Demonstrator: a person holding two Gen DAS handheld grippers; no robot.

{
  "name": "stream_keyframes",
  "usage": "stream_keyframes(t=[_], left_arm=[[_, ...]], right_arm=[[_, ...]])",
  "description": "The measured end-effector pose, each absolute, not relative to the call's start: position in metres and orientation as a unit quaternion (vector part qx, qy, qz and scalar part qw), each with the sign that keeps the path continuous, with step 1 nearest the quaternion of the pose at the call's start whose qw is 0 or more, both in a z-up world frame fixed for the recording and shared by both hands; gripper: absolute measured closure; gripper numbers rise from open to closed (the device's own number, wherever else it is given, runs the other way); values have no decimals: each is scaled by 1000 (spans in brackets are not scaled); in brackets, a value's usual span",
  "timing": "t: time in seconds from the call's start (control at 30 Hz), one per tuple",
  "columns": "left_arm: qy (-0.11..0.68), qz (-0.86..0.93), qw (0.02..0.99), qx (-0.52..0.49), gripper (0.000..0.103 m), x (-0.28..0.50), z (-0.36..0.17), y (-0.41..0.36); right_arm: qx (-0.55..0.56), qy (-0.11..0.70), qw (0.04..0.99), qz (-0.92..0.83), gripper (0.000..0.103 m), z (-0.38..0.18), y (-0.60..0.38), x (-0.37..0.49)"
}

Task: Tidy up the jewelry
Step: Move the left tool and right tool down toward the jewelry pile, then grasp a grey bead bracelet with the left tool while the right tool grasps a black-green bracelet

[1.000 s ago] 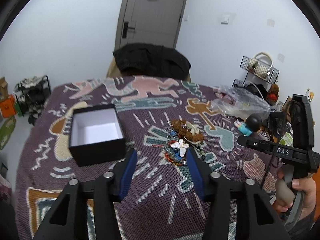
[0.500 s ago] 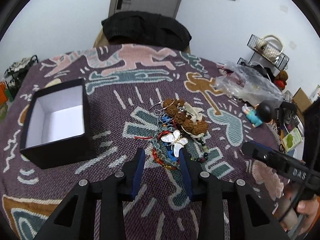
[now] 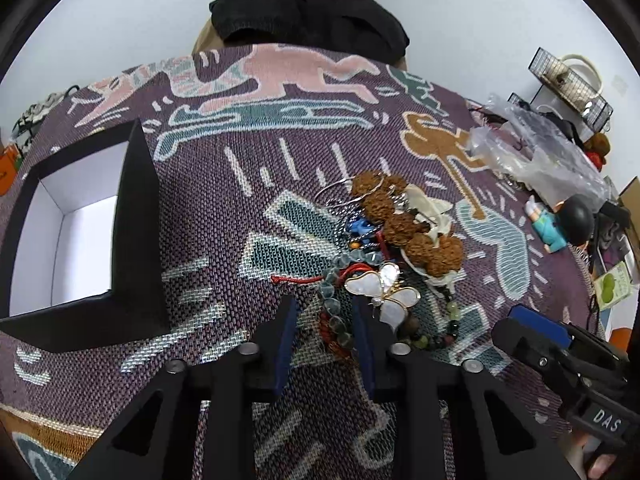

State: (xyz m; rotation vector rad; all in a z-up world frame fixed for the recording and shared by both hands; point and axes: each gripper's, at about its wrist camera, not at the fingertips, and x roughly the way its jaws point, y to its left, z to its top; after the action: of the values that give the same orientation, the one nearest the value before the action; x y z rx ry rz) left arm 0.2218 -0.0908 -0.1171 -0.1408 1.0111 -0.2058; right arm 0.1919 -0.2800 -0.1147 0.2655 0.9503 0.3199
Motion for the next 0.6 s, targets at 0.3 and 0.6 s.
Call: stream_keyframes(t=[0.3, 0.6], left_arm=[[461, -104, 878, -76, 93, 215, -95, -82], [433, -115, 890, -81, 93, 203, -69, -72]], right_arm=[[109, 469, 864, 150, 55, -121, -266, 199], [68, 480, 865, 130, 55, -121, -244, 213]])
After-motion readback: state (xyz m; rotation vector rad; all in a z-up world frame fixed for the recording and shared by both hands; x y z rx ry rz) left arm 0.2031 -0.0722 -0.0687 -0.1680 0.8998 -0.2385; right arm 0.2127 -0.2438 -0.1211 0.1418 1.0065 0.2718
